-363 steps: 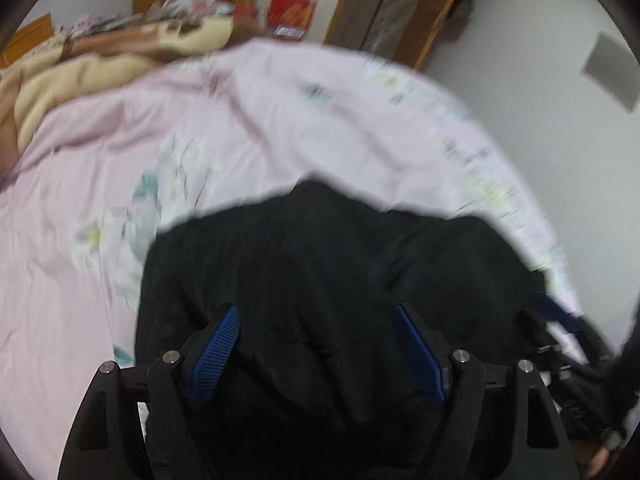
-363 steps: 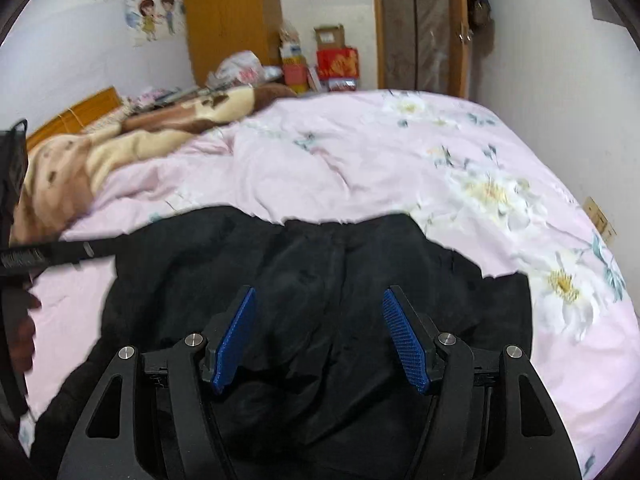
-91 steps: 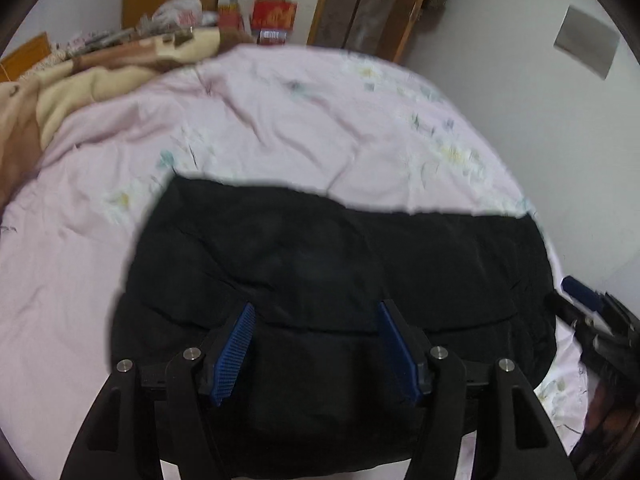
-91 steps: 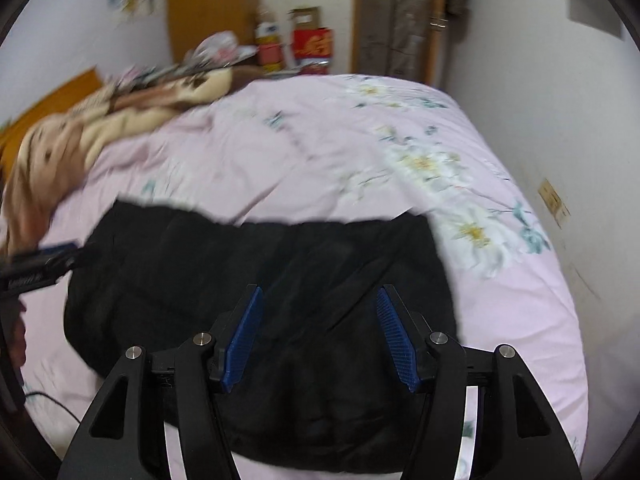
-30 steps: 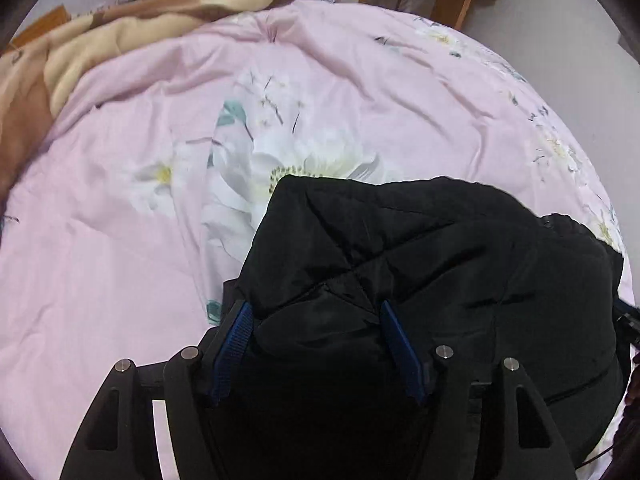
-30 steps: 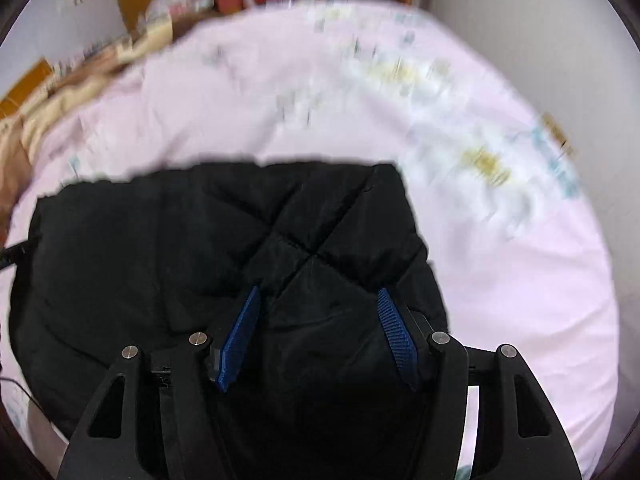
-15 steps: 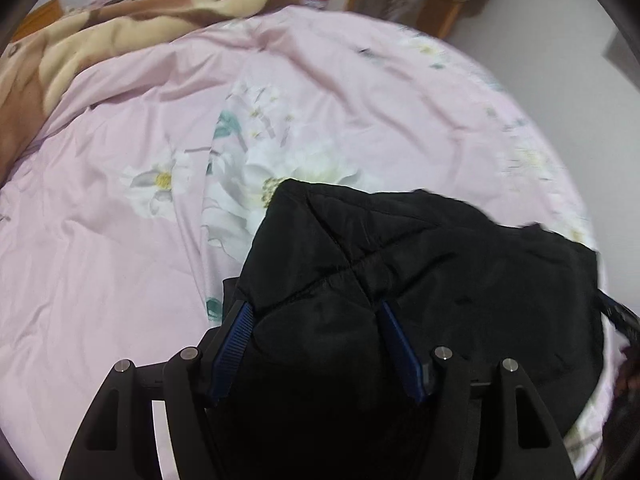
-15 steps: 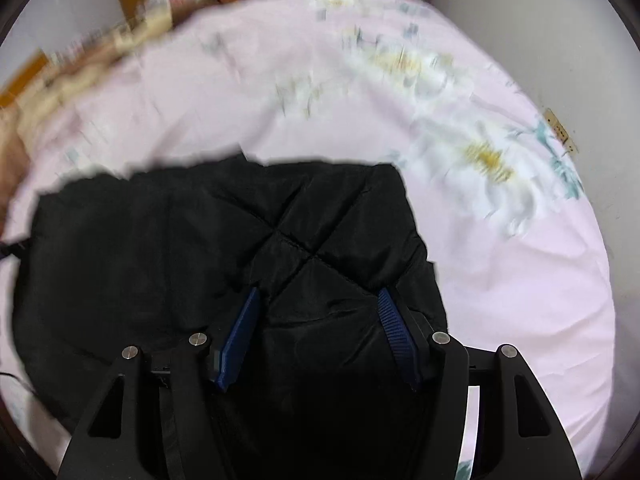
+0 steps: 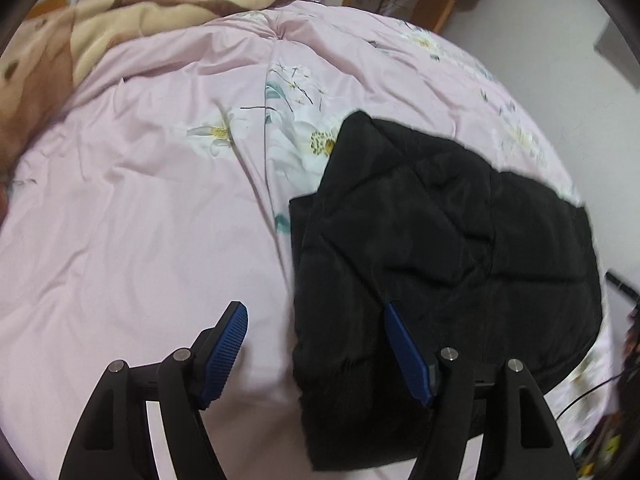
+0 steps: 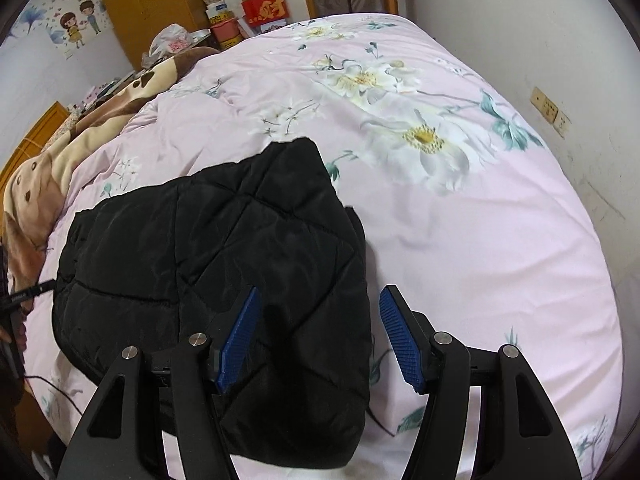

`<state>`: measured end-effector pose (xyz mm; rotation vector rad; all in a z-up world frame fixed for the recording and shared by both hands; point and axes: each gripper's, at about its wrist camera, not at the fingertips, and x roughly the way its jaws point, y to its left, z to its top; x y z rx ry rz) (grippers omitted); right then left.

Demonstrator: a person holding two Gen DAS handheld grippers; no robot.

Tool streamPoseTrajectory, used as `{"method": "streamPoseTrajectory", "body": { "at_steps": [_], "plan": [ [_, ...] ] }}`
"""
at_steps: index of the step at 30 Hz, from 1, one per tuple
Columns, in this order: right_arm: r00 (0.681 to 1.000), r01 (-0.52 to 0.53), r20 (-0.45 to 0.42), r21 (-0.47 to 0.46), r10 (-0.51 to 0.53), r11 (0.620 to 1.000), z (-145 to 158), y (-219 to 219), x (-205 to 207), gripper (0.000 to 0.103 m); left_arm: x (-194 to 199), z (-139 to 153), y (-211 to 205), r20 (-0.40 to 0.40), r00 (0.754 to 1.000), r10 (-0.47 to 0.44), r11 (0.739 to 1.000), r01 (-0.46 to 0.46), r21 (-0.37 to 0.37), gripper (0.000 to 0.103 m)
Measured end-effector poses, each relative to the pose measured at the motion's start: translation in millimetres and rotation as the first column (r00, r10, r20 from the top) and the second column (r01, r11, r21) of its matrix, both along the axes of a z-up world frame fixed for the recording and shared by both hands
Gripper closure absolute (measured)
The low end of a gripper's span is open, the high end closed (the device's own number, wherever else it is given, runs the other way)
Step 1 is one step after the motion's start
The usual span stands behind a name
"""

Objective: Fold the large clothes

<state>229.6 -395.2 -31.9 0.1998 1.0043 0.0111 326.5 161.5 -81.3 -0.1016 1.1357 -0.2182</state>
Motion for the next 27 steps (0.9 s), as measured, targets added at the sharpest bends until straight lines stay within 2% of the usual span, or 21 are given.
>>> {"method": "streamPoseTrajectory", "body": {
  "at_steps": [1, 3, 4, 8, 16, 19, 23, 27],
  "plan": [
    [1.000, -0.005, 0.002, -0.009, 0.005, 1.000, -0.2, 1.1, -2.5, 0.040, -4.6, 0.4, -3.6, 0.015, 1.000, -0.015, 0.999, 0.015, 0.033, 0.032],
    [1.000, -0.018, 0.008, -0.006, 0.018, 1.000, 1.0, 0.1, -9.2, 0.031, -12.9, 2.6, -10.3, 0.041, 0.998, -0.043, 0.995, 0.039, 0.091, 0.032],
    [1.000, -0.023, 0.009, -0.006, 0.023, 1.000, 0.7, -0.1, -11.9, 0.029, -15.4, 3.7, -11.5, 0.052, 0.998, -0.042, 0.995, 0.037, 0.097, 0.032],
    [0.999, -0.040, 0.008, 0.030, 0.040, 0.999, -4.1, -3.0, -18.7, 0.027, -24.1, 4.1, -21.7, 0.094, 0.994, -0.061, 0.980, 0.042, 0.192, 0.030],
    [0.998, -0.040, -0.048, 0.112, 0.045, 0.993, -28.8, -10.2, -6.4, 0.025, -10.2, -9.8, -19.5, 0.060, 0.997, -0.051, 0.986, 0.041, 0.162, 0.024],
    [0.998, -0.039, -0.048, 0.147, 0.047, 0.988, -35.8, -10.2, 0.3, 0.025, -7.6, -12.2, -23.7, 0.068, 0.996, -0.064, 0.981, 0.050, 0.188, 0.023],
    [0.992, -0.093, -0.068, 0.177, 0.106, 0.980, -47.1, -1.9, 11.3, 0.024, -5.0, -17.6, -28.7, 0.065, 0.995, -0.075, 0.978, 0.061, 0.201, 0.020],
    [0.984, -0.124, -0.097, 0.216, 0.147, 0.969, -59.0, 0.7, 23.6, 0.010, 0.7, -24.1, -25.3, 0.031, 0.997, -0.072, 0.986, 0.066, 0.155, 0.018]
  ]
}}
